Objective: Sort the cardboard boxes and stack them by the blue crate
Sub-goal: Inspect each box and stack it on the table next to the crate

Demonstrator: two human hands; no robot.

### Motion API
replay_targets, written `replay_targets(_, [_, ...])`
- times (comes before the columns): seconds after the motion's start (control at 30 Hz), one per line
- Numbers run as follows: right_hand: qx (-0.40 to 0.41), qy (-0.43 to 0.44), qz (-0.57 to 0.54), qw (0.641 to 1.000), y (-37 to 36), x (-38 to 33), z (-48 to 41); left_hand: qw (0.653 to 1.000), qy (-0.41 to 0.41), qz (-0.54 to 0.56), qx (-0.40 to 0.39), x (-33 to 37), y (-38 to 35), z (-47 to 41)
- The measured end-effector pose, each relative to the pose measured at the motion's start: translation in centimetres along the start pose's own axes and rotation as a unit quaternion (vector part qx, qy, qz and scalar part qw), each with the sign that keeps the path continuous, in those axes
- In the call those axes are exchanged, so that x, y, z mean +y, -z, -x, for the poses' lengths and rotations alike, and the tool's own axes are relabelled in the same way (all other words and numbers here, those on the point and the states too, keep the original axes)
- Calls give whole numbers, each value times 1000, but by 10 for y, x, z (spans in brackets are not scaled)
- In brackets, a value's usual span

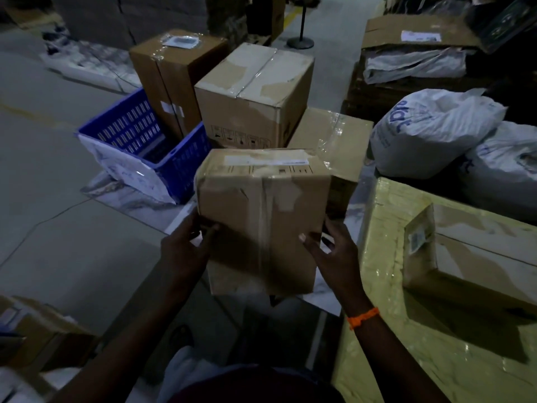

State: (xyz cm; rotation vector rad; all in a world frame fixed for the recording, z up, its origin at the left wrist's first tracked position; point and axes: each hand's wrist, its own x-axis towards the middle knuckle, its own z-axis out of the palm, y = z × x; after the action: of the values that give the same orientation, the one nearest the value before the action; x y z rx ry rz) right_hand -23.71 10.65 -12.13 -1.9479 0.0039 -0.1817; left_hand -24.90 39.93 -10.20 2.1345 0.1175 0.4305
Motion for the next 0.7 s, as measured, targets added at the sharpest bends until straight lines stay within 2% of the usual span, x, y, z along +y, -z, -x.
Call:
replay_targets(0.1, [-14,-19,-9,1000,-16,-3,-13,998,50,-7,41,-4,9,-6])
replay_targets(0.3, [-70,-77,18,994,-50,30,-27,990,135,-20,-34,-37,6,-3])
replay_targets(0.5, [-85,-94,45,991,-57,31,-36,983,159,-29,-85,-44,-6,-15])
replay_targets(0.7, [-88,-115,17,989,-55,41,-39,979,156,-1,-134,-49,-7,-22])
